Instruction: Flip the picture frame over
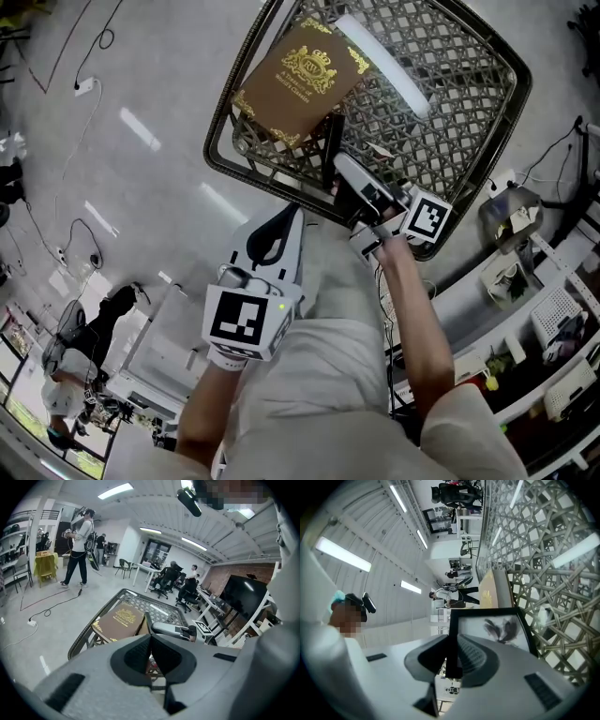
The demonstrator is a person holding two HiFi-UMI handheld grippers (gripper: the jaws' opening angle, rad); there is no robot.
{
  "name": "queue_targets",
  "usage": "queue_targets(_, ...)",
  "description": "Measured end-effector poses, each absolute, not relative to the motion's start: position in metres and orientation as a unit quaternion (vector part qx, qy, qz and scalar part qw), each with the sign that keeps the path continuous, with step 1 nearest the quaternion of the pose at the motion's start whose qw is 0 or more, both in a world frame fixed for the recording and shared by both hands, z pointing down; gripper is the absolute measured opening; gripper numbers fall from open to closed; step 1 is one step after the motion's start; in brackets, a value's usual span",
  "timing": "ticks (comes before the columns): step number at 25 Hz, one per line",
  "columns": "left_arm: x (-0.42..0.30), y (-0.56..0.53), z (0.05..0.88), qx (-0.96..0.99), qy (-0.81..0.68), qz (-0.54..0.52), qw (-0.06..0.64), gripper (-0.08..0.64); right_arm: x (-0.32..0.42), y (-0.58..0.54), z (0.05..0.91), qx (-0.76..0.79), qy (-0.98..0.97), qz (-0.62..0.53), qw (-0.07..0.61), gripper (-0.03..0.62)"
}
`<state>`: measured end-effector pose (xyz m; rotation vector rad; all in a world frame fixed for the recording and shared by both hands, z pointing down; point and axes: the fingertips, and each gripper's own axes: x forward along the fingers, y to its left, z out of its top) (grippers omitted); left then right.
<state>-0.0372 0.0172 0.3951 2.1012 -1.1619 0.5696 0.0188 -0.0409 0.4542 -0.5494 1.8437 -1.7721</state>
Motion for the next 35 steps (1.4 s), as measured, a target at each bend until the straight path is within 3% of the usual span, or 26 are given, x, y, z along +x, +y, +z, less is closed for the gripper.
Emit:
queue_targets(5, -0.031, 0.016, 0.395, 0.802, -0.446, 0.219, 0.331, 0.025, 0.022, -0.042, 0.455, -0.176, 0.664, -0.664, 0.294, 0.075)
queue_targets(13, -0.016, 0.021, 0.397, 0.804, -0.442, 0.22, 0.333, 0.026, 0.037, -0.038, 0.458, -0.181, 0.669, -0.659, 0.292, 0.075)
queue_targets(35, 0.026, 0.041, 0.388, 0.814, -0.428, 0.221, 0.324, 0.026, 0.097, -0.027, 0.486, -0.297, 0.697, -0.62, 0.203, 0.092)
